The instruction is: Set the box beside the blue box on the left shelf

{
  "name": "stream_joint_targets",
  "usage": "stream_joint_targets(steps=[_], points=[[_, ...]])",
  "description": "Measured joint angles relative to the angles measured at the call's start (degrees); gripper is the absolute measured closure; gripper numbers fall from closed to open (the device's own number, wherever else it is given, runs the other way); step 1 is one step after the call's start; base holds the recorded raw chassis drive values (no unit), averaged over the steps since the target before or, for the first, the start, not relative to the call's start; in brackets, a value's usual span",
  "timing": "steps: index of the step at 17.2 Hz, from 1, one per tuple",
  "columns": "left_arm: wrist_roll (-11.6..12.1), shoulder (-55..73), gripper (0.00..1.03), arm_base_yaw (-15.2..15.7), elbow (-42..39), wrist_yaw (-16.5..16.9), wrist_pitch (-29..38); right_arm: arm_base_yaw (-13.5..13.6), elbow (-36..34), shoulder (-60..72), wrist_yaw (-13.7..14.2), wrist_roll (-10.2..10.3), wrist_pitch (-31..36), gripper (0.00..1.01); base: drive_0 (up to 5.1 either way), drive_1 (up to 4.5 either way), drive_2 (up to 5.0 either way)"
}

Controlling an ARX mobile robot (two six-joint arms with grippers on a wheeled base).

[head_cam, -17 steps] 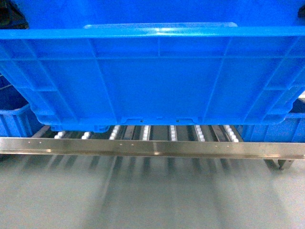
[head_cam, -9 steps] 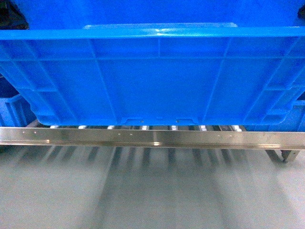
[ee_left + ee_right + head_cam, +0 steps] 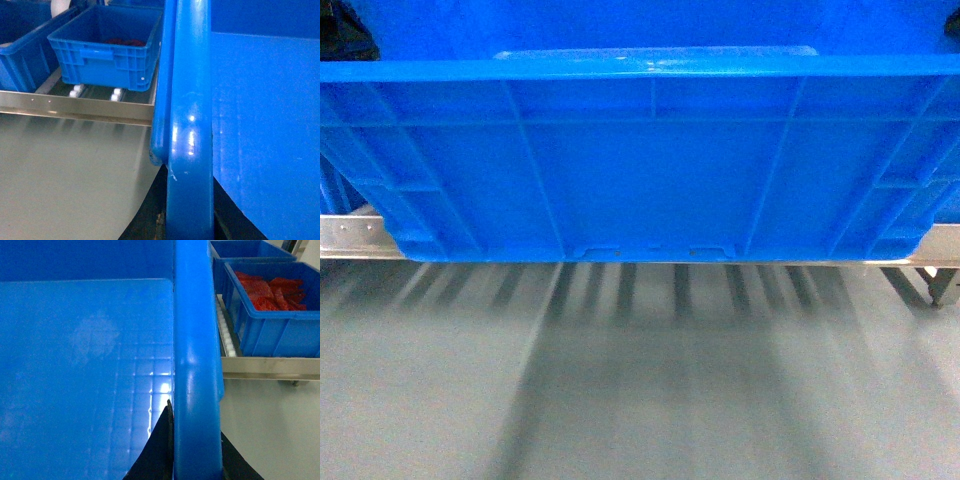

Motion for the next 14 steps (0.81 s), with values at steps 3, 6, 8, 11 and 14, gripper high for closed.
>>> stream_joint_targets(steps=[3,6,8,11,14], points=[[-0.02,0.0,0.95,0.0,-0.02,0.02,0.02,0.0,0.0,0.0,0.0,0.0,-0.02,0.93,0.0,0.0,0.0],[0.0,0.0,0.95,0.0,0.0,0.0,-0.02,0.0,0.0,0.0,-0.02,-0.02,-0.02,0.93,0.0,0.0,0.0],[-0.02,0.0,0.95,0.0,-0.02,0.04,0.02,0.0,0.0,0.0,0.02,-0.02,0.02,0.93,0.0,0.0,0.0],[-0.02,0.0,0.95,0.0,-0.02,0.07,-0.52,0.0,-0.02,0.0,-0.02,-0.02,-0.42,0.93,0.0,0.0,0.0],[0.02,0.0,0.95,0.0,-0.02,0.0,-0.07,0.0,-0.07,0.0,-0.02,0.0,-0.11,0.93,0.0,0.0,0.0]])
